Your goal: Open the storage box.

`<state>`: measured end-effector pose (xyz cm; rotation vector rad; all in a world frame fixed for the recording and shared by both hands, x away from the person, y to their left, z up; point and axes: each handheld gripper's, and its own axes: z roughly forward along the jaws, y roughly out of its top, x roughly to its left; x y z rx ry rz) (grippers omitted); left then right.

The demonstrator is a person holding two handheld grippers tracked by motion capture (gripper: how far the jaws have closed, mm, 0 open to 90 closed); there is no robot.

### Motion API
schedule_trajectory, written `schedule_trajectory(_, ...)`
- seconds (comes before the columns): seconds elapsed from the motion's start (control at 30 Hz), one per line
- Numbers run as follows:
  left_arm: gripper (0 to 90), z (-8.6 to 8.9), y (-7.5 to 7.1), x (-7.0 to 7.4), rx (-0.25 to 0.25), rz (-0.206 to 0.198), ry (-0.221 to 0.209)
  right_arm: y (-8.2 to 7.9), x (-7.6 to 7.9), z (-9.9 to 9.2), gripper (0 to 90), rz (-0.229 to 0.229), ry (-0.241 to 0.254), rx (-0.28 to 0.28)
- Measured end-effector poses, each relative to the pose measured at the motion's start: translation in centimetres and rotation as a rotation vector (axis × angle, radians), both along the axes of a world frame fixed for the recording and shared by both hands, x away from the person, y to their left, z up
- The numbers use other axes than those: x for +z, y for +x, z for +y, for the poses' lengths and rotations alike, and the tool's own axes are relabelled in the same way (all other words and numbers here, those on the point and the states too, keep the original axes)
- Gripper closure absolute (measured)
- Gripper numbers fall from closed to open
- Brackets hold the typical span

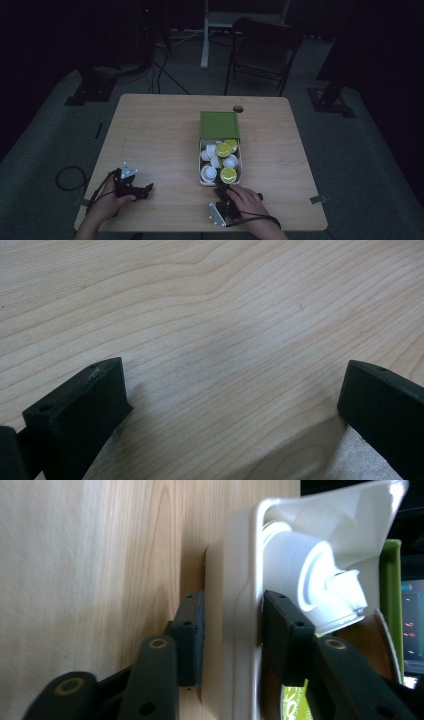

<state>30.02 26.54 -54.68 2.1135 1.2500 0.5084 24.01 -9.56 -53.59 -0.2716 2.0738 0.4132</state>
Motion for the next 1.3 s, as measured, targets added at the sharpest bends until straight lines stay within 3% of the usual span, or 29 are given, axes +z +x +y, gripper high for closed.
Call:
schedule_trajectory(0.3,0.0,0.0,0.0,0.0,0.0,0.0,-0.001,-0.4,1.7,-0.4,52.8,0.062,0.094,0.031)
schedule_trajectory(0.43,0.0,0.0,0.0,0.0,0.0,0.0,-0.001,-0.4,2.7,-0.6,51.5,0.105,0.182,0.039)
schedule_trajectory(0.57,0.0,0.0,0.0,0.0,0.0,0.0,-0.001,-0.1,3.7,-0.8,48.8,0.121,0.262,0.038)
schedule_trajectory(0.67,0.0,0.0,0.0,0.0,0.0,0.0,0.0,0.4,4.3,-1.2,47.3,0.134,0.319,0.013)
schedule_trajectory(0.87,0.0,0.0,0.0,0.0,0.0,0.0,0.0,1.4,5.3,-2.3,43.3,0.205,0.5,-0.046)
schedule_trajectory(1.3,0.0,0.0,0.0,0.0,0.0,0.0,0.0,3.3,7.0,-5.4,36.7,0.275,0.795,-0.139)
